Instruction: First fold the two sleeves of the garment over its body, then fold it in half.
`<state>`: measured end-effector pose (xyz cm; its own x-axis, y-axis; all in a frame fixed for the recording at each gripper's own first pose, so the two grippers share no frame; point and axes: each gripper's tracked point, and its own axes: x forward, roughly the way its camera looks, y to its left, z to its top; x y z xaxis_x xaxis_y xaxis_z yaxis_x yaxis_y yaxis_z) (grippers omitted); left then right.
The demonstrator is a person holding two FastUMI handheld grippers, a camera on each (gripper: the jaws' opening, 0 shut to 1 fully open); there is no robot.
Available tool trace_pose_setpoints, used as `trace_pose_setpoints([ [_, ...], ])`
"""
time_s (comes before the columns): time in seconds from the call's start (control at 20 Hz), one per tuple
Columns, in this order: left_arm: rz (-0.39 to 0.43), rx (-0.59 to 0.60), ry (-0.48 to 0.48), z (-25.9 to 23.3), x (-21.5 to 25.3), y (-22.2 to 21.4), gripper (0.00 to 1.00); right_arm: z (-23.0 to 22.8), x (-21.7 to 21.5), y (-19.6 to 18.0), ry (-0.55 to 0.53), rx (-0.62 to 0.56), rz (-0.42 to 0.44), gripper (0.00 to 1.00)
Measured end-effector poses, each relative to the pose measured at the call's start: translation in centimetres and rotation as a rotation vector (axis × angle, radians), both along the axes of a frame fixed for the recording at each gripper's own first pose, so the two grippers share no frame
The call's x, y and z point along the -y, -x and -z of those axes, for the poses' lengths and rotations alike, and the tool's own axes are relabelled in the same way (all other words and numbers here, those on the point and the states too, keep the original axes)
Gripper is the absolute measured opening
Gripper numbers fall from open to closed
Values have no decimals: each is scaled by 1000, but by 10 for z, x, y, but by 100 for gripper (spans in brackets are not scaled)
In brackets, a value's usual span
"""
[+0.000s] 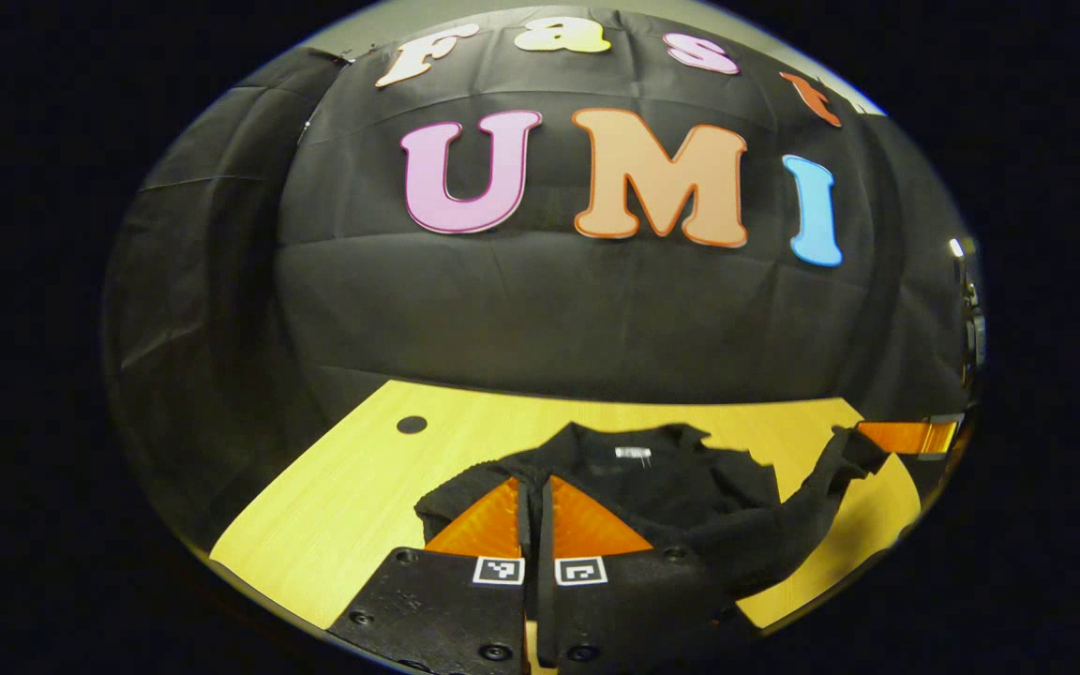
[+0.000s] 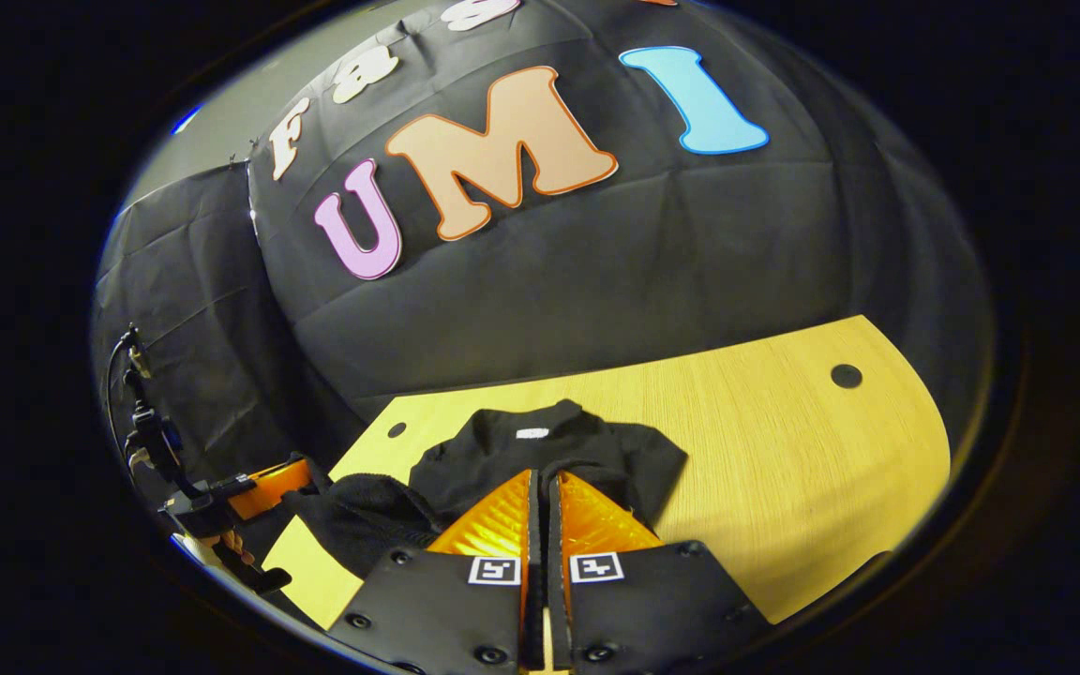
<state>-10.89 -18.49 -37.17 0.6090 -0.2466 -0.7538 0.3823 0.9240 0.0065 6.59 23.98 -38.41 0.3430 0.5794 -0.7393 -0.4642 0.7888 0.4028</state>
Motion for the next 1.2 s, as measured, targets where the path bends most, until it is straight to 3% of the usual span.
trace_pose_setpoints([
  [0.3, -40, 17, -69, 62, 9, -64, 0, 60, -34, -65, -13, -30, 23, 5],
  [0.6, 15, -3, -112, 112, 26, -71, 2, 109, -37, -95, -5, -77, 87, 5],
  [0.65, 14, 4, -114, 108, 22, -72, 6, 110, -38, -97, -14, -80, 78, 4],
  [0.7, -3, 30, -121, 106, 20, -78, 37, 105, -38, -99, -15, -89, 73, 3],
  [0.8, -48, 93, -117, 88, 12, -90, 97, 98, -39, -101, -38, -95, 75, 52],
  [0.9, -78, 137, -81, 58, 10, -95, 99, 78, -32, -106, -53, -50, 65, 100],
  [0.95, -91, 163, -70, 40, 7, -98, 93, 59, -27, -105, -66, -18, 54, 98],
  [1.2, -92, 329, 52, -91, 12, -98, 93, -71, -7, -91, -123, 263, -13, 98],
])
